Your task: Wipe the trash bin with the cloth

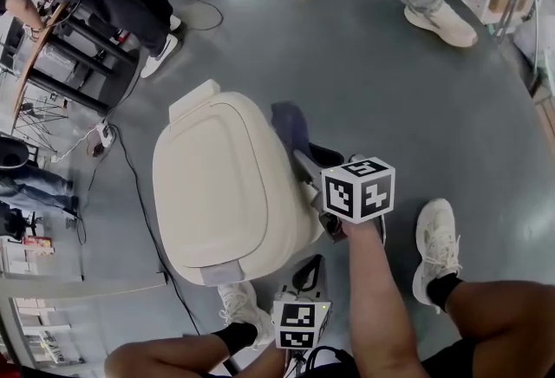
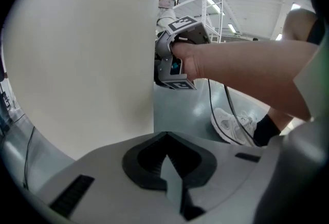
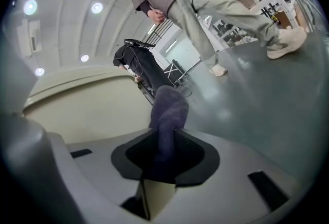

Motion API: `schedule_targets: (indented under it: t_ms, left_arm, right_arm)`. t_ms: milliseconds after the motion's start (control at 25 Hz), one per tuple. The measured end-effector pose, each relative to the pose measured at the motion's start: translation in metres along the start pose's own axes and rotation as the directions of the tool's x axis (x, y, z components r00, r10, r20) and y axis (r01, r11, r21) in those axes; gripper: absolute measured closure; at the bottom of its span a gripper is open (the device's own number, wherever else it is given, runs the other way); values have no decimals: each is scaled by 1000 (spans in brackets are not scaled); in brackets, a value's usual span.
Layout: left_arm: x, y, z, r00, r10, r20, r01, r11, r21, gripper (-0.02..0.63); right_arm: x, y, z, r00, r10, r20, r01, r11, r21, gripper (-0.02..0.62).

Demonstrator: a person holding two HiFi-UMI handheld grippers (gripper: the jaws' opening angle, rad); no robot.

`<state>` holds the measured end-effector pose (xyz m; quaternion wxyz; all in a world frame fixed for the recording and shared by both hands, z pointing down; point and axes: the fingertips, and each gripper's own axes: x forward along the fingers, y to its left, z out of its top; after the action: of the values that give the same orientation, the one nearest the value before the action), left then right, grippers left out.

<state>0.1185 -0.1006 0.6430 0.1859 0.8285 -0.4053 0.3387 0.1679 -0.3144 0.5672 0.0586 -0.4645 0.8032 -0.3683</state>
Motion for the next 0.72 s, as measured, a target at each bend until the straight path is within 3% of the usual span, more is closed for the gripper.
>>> schedule_targets:
  t_ms: [720]
  left_arm:
    - [7, -5, -2, 1000, -28, -1, 28, 1000, -1, 609]
  right_arm:
    - [28, -60, -70, 982, -124, -144, 125, 992, -2, 497]
